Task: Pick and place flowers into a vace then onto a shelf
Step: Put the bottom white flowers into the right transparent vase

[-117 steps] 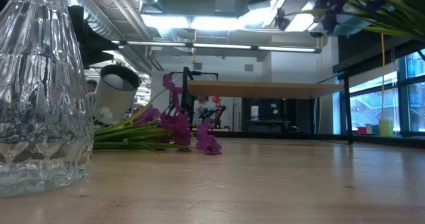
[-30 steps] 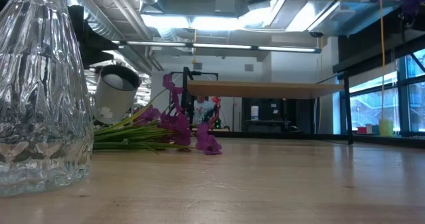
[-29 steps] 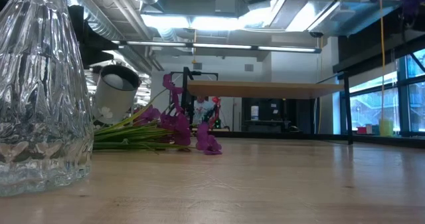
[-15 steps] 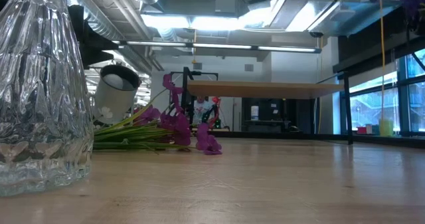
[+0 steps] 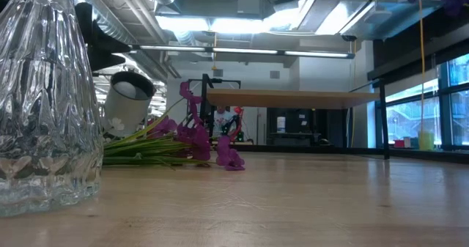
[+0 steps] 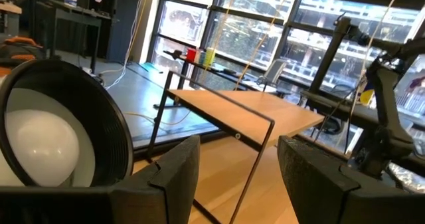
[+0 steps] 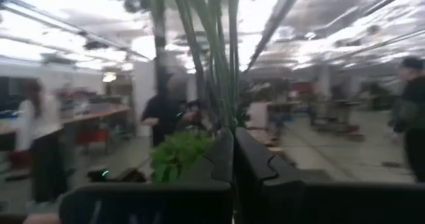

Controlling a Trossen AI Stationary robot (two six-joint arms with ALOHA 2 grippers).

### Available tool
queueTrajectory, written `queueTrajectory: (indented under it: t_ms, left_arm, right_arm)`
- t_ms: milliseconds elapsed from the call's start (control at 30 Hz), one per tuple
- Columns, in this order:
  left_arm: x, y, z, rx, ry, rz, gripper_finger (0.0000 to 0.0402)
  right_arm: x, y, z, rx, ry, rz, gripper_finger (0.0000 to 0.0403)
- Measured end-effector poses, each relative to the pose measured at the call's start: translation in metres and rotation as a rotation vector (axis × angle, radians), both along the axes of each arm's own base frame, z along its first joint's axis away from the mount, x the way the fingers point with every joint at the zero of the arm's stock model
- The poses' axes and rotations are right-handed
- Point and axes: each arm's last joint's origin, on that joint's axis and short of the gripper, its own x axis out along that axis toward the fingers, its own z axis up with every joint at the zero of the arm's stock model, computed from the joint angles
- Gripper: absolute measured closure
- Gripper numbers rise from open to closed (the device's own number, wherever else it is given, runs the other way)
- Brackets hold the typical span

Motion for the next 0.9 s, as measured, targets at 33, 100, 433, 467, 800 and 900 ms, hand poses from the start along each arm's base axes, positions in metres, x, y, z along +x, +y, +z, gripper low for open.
queueTrajectory:
  t_ms: [33,100,433,467,800,900]
  left_arm:
    - [0.000,0.000,0.000,-0.005,-0.009,-0.001,0.0205]
    - [0.000,0.000,0.001,-0.036,-0.040,-0.004,0.0205]
    - [0.000,0.000,0.001,-0.130,-0.120,-0.014,0.0205]
    - [0.000,0.000,0.001,-0.130,-0.120,-0.015,0.0206]
    - [0.000,0.000,0.001,-0.136,-0.125,-0.015,0.0205]
    - [-0.001,0.001,0.001,-0.137,-0.127,0.013,0.0206]
  right_arm:
    - [0.004,-0.002,-0.001,0.004,0.001,0.031,0.0403]
    - [0.013,-0.009,-0.002,0.025,0.007,0.027,0.0403]
    - [0.029,-0.035,-0.012,0.035,0.114,0.015,0.0402]
    - [0.029,-0.037,-0.013,0.022,0.113,-0.007,0.0402]
    - [0.034,-0.041,-0.015,-0.013,0.127,-0.054,0.0402]
    - [0.035,-0.041,-0.015,-0.017,0.131,-0.050,0.0402]
